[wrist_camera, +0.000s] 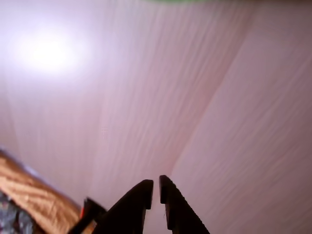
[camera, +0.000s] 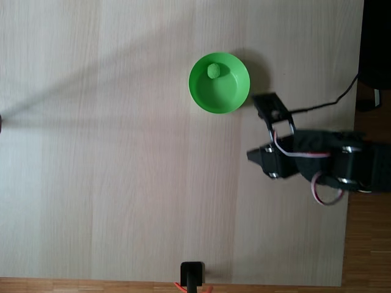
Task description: Grasp a green pompom and put it in the green bowl.
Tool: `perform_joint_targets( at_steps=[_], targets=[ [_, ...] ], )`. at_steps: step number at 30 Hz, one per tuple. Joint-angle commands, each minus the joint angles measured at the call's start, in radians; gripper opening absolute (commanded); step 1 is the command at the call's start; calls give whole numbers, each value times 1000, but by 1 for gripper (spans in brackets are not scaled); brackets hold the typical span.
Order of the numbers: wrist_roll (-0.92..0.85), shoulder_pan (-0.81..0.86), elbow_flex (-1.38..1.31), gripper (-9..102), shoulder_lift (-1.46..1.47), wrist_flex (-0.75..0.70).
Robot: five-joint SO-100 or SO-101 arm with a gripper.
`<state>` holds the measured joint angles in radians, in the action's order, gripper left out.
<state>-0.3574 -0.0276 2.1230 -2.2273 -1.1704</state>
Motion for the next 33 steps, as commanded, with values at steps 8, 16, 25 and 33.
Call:
perform_joint_targets(
  at_steps=[8, 16, 25, 33],
  targets=[
    [51, -92, 428, 0, -296, 212],
    [52, -91, 644, 0, -422, 299],
    [121, -87, 739, 0, -574, 298],
    [204, -86, 795, 0, -650, 295]
  ],
)
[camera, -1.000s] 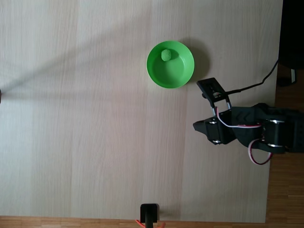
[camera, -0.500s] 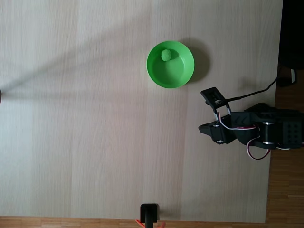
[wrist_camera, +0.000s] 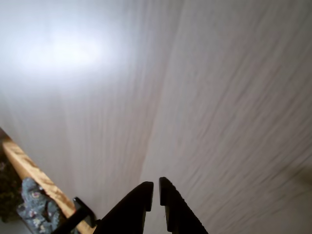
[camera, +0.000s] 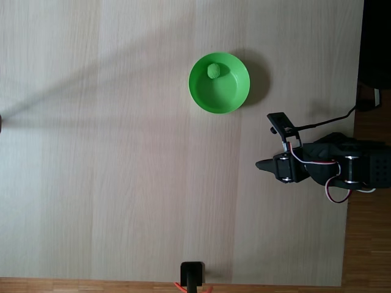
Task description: Grasp a green pompom and put it in the green bowl.
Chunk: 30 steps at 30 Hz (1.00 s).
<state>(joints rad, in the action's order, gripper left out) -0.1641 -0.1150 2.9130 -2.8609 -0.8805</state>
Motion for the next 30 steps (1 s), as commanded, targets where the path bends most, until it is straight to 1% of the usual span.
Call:
perform_joint_targets(
  at_steps=[1, 9, 20, 30],
  targets=[
    [11, 2, 17, 0, -25, 5],
    [0, 2, 37, 0, -64, -6],
    [-2, -5, 61, 0, -224, -152],
    [-2, 0, 75, 0, -428, -265]
  ],
)
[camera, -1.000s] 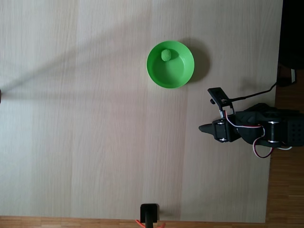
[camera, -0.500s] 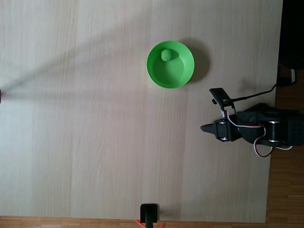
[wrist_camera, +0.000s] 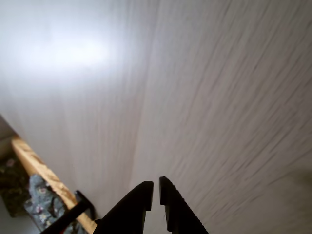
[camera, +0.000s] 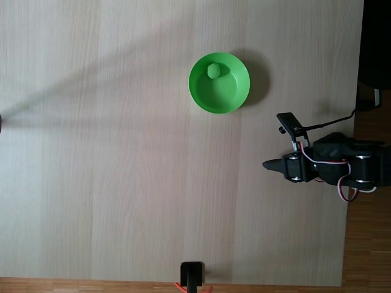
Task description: Grasp a green pompom and put it in the green bowl.
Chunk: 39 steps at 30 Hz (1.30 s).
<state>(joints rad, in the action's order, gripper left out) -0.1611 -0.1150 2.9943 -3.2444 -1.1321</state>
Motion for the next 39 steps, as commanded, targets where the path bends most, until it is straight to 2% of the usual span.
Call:
perform_joint_targets(
  at_steps=[1, 39],
  targets=[
    [-5, 0, -6, 0, -61, -23],
    [-3, 0, 28, 0, -106, -38]
  ],
)
